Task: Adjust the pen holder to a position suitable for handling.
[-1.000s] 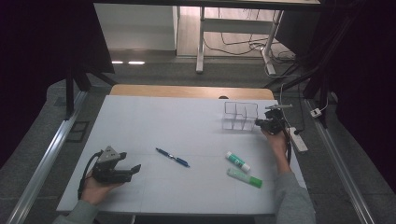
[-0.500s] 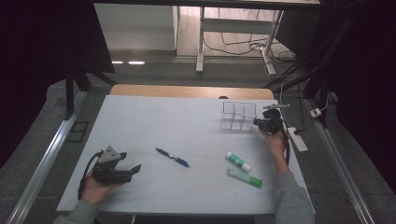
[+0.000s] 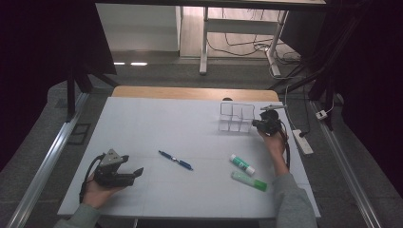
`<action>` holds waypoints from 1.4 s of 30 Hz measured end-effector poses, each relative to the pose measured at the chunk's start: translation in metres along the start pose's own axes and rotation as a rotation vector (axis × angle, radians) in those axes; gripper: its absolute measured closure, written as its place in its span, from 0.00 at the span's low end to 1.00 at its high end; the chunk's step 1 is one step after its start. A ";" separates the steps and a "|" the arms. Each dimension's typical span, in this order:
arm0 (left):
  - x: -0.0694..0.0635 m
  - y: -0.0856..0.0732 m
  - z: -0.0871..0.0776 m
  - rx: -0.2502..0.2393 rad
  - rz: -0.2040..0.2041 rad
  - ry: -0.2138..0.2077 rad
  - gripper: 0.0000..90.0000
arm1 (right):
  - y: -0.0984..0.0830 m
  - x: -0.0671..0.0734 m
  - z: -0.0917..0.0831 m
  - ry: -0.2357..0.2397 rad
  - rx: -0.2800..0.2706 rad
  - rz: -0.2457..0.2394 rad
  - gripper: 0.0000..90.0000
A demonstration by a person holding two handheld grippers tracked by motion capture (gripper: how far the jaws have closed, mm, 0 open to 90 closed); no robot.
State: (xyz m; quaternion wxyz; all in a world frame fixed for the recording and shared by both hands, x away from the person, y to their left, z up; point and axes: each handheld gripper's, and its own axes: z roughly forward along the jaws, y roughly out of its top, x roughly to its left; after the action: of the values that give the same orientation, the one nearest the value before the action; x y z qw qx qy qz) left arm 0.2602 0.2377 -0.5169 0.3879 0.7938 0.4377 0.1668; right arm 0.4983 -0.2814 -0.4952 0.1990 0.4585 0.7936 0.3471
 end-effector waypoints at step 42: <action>0.004 0.000 0.002 -0.001 0.003 -0.023 0.24 | 0.037 0.060 0.034 0.014 0.066 -0.099 1.00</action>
State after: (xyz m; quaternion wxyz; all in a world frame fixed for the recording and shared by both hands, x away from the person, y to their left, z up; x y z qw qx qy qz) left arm 0.2635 0.2396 -0.5181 0.3932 0.7961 0.4319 0.1584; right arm 0.5114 -0.2043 -0.4909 0.1950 0.4227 0.8276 0.3137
